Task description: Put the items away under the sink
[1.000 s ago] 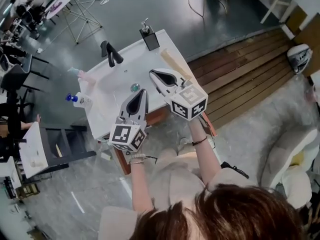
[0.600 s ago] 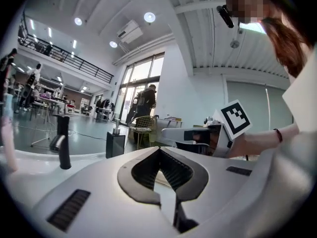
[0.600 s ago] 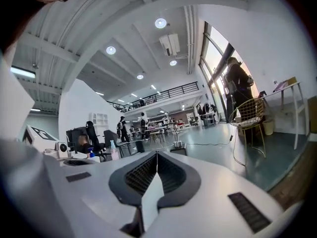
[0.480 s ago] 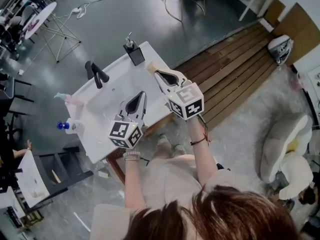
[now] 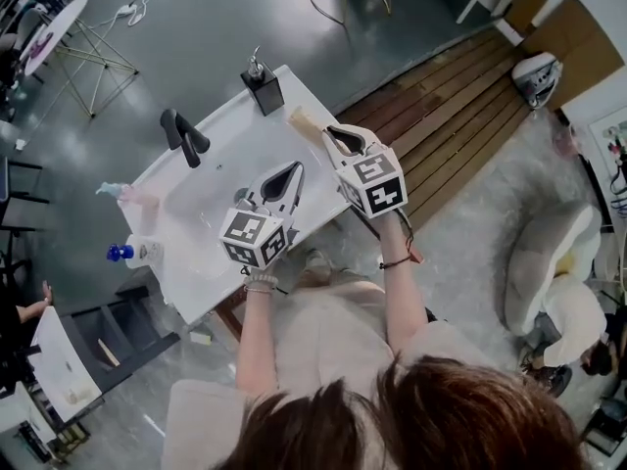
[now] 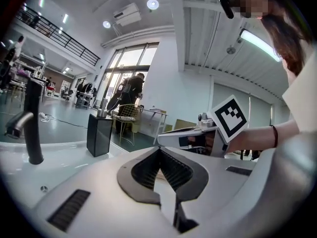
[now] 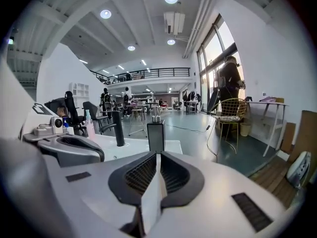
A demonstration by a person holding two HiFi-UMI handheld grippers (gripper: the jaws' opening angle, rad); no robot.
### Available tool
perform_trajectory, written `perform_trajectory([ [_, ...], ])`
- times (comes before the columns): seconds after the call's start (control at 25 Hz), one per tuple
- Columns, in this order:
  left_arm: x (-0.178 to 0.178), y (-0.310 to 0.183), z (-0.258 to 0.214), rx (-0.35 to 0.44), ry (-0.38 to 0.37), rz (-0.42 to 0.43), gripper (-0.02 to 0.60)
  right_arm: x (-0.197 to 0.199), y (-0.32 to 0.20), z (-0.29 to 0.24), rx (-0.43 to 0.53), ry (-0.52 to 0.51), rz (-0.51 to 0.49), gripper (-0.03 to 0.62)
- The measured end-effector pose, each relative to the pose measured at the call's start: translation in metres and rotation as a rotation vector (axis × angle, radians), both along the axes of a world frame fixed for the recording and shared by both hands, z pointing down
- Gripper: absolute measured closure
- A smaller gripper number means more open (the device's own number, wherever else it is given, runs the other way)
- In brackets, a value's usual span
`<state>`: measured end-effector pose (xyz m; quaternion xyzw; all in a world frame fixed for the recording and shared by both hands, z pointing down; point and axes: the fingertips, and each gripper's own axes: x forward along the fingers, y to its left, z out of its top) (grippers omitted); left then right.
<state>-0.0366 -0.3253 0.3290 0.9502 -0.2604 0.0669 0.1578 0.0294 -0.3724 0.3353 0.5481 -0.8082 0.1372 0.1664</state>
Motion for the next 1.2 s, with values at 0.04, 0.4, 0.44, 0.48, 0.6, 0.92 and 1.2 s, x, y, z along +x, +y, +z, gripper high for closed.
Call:
perform_trajectory([
  [0.04, 0.0, 0.0, 0.001, -0.001, 0.0, 0.01, 0.581, 0.0, 0.0, 0.003, -0.005, 0.006, 0.006, 0.576],
  [0.4, -0.003, -0.01, 0.019, -0.038, -0.008, 0.03, 0.581, -0.007, -0.011, 0.028, -0.08, 0.061, -0.01, 0.518],
  [0.44, -0.002, -0.012, 0.02, -0.041, -0.008, 0.031, 0.581, -0.007, -0.013, 0.031, -0.094, 0.063, -0.016, 0.505],
  [0.48, -0.001, -0.013, 0.021, -0.046, -0.009, 0.033, 0.581, -0.007, -0.015, 0.035, -0.112, 0.07, -0.021, 0.502],
  [0.6, 0.002, -0.017, 0.028, -0.064, -0.017, 0.035, 0.581, -0.004, -0.021, 0.046, -0.153, 0.097, -0.037, 0.493],
  [0.92, 0.003, -0.029, 0.044, -0.105, -0.034, 0.003, 0.581, -0.003, -0.029, 0.077, -0.253, 0.131, -0.106, 0.414],
  [1.2, 0.005, -0.037, 0.054, -0.133, -0.049, -0.013, 0.581, -0.002, -0.041, 0.091, -0.294, 0.133, -0.127, 0.398],
])
